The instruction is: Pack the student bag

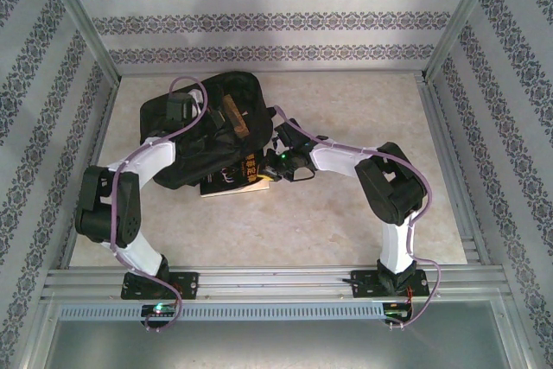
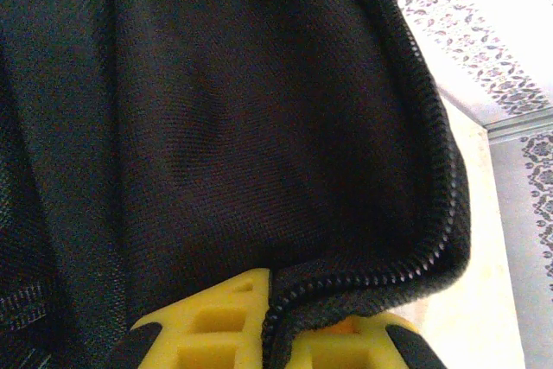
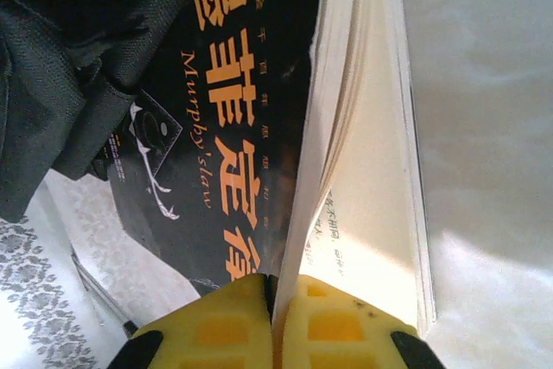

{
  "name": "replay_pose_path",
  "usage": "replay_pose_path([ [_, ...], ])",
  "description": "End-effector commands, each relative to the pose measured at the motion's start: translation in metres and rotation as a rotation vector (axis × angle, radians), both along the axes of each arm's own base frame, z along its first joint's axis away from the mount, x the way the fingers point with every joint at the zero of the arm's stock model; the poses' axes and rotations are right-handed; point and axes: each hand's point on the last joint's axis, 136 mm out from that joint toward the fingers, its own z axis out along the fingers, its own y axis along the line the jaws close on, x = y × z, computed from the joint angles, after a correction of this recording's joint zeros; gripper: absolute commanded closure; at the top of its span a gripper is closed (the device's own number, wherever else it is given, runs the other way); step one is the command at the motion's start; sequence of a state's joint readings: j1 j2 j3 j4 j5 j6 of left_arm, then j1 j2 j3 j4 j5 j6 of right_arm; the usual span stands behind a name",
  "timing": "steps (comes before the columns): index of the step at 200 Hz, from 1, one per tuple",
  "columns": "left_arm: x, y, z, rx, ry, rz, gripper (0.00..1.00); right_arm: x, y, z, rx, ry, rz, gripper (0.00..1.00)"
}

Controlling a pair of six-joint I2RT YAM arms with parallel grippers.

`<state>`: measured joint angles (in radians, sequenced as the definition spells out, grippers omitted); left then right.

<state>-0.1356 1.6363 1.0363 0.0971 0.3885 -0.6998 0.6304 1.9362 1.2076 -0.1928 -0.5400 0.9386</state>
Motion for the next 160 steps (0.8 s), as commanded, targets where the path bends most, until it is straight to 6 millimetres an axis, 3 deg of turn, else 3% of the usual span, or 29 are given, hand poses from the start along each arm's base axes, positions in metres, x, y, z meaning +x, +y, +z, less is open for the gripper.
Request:
replay_pose_path([
  [1, -0.012, -0.001, 0.017, 0.017, 0.006, -0.024, 0.96, -0.011, -0.019, 0.005, -0.052, -0.052, 0.039, 1.0],
  [29, -0.019, -0.003, 0.032, 0.041, 0.001, -0.063, 0.82, -0.033, -0.042, 0.006, -0.072, -0.078, 0.082, 1.0],
  [64, -0.039, -0.032, 0.045, 0.112, -0.001, -0.202, 0.68, -0.062, -0.061, 0.028, -0.1, -0.177, 0.196, 1.0],
  [88, -0.06, -0.053, 0.057, 0.22, -0.031, -0.316, 0.4, -0.07, -0.08, 0.053, -0.174, -0.294, 0.255, 1.0],
  [102, -0.07, -0.061, 0.077, 0.228, -0.104, -0.366, 0.3, -0.072, -0.083, 0.071, -0.191, -0.391, 0.292, 1.0],
  [137, -0.092, -0.069, 0.126, 0.246, -0.308, -0.453, 0.28, -0.073, -0.085, 0.111, -0.228, -0.607, 0.393, 1.0],
  [160, -0.103, -0.073, 0.122, 0.315, -0.404, -0.536, 0.3, -0.076, -0.081, 0.132, -0.206, -0.755, 0.472, 1.0],
])
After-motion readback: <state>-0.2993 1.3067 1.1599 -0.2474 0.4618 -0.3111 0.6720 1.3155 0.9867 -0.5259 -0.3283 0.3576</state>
